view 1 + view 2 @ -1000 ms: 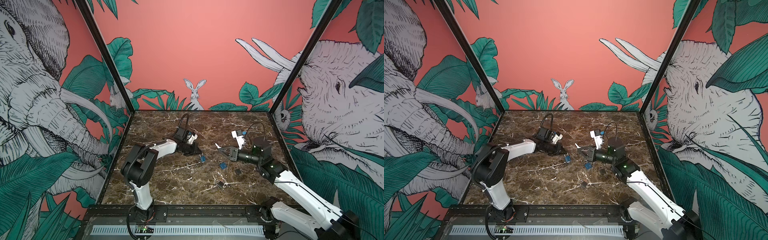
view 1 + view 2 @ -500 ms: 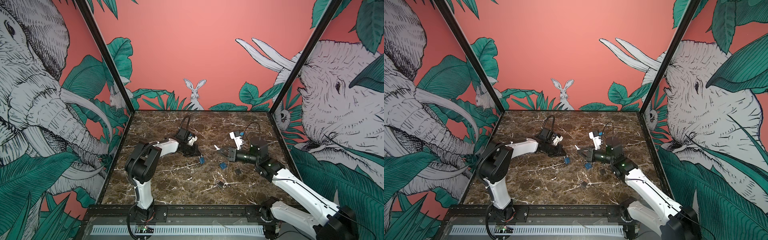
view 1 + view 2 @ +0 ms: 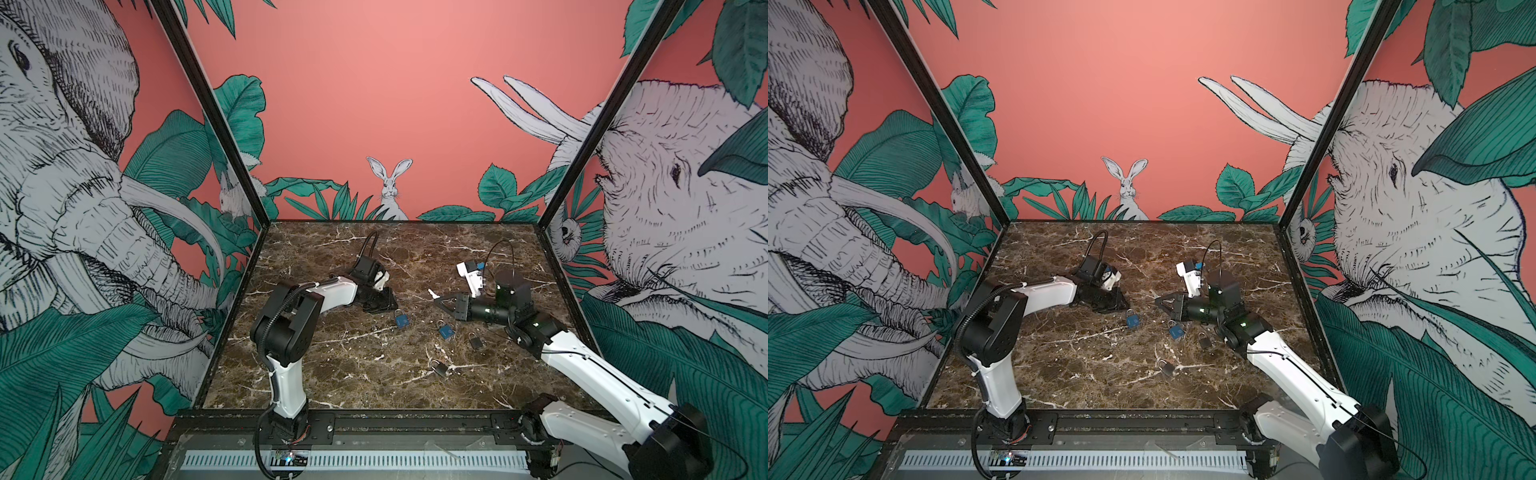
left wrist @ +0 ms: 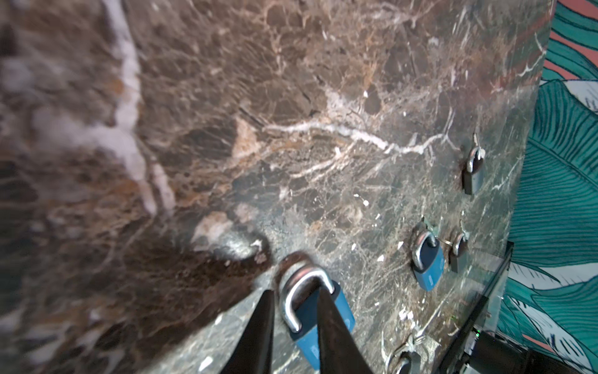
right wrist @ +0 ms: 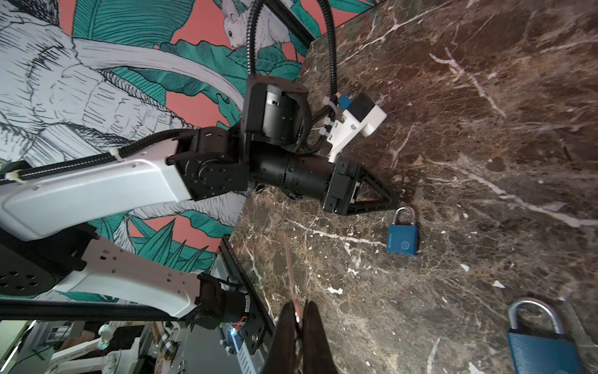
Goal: Lock with the key
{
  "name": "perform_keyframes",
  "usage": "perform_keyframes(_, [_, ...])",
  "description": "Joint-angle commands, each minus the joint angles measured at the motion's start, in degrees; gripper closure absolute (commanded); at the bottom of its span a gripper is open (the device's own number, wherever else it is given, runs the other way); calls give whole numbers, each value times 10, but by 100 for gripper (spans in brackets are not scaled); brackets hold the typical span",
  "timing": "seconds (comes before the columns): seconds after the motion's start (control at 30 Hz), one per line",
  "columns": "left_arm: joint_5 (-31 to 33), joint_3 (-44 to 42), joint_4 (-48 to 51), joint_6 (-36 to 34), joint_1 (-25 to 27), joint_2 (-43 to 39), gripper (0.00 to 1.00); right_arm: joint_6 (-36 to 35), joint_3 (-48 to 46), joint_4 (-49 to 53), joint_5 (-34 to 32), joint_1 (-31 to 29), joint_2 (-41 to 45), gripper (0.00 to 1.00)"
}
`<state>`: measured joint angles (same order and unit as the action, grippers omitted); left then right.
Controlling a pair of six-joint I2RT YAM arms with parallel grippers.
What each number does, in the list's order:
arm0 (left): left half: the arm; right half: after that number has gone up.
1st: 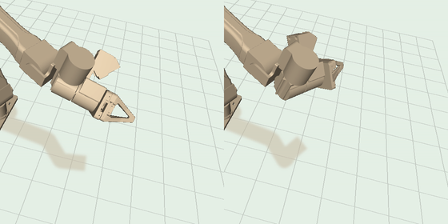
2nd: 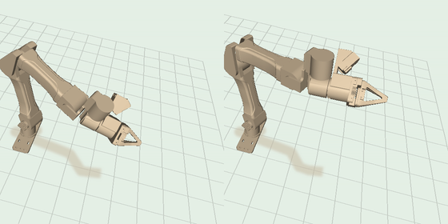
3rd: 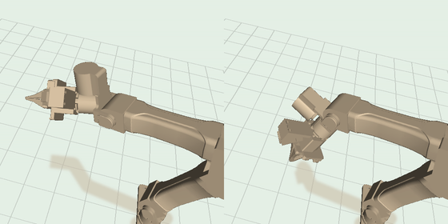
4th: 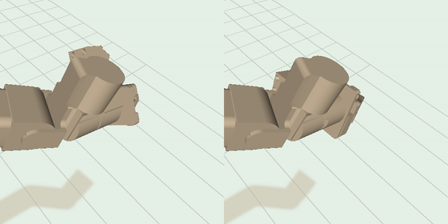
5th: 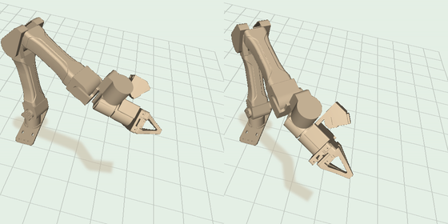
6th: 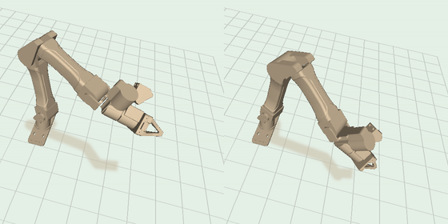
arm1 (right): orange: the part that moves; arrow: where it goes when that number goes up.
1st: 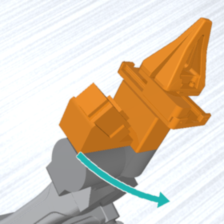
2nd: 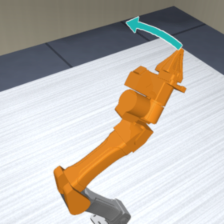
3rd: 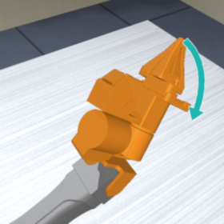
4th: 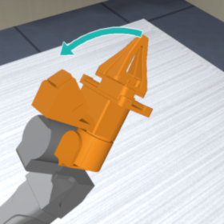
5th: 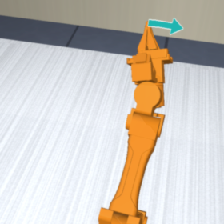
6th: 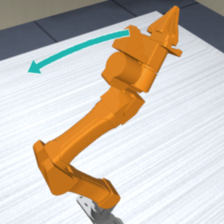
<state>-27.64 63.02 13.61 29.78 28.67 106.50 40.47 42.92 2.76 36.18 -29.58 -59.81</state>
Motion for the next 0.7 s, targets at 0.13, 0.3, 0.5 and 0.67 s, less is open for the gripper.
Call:
perform_keyframes(0.13, [54, -47, -22, 25, -24, -139, 73, -37, 33, 63, -100, -16, -44, 100])
perform_keyframes(0.3, [111, -88, -8, 27, -29, -252, 73, -37, 43, 55, -156, -54, -89, 100])
perform_keyframes(0.5, [137, -125, 33, 24, -36, -375, 70, -23, 46, 5, -195, -87, -173, 100])
perform_keyframes(0.67, [142, -153, 61, 27, -39, -454, 69, 0, 57, -55, -207, -106, -251, 100])
